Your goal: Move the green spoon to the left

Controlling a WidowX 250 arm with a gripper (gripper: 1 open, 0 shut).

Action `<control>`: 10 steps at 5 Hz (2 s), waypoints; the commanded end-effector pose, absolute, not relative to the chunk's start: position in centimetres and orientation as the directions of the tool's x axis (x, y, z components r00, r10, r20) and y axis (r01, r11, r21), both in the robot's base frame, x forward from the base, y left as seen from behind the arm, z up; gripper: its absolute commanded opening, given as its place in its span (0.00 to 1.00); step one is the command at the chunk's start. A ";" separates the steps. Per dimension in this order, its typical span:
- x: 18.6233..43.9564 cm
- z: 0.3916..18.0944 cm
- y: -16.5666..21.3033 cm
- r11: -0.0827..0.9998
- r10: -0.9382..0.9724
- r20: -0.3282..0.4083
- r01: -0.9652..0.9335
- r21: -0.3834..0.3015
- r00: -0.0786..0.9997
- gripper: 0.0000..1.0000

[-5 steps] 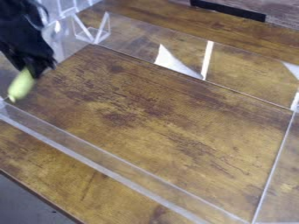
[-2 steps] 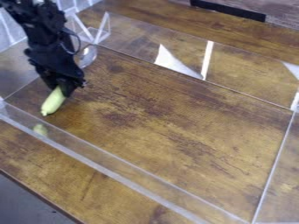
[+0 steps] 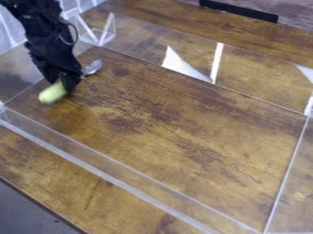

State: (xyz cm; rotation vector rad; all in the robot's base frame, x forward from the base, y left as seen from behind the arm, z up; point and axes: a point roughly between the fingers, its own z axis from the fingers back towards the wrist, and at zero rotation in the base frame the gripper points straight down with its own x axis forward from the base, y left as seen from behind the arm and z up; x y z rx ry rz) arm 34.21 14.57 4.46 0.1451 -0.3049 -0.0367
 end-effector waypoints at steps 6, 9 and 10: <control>35.5 5.5 17.2 0.991 -0.110 0.299 0.084 0.100 0.948 1.00; 37.4 4.9 19.0 0.989 -0.146 0.273 0.133 0.063 0.951 0.00; 37.2 5.0 19.7 0.990 -0.139 0.264 0.131 0.046 0.955 0.00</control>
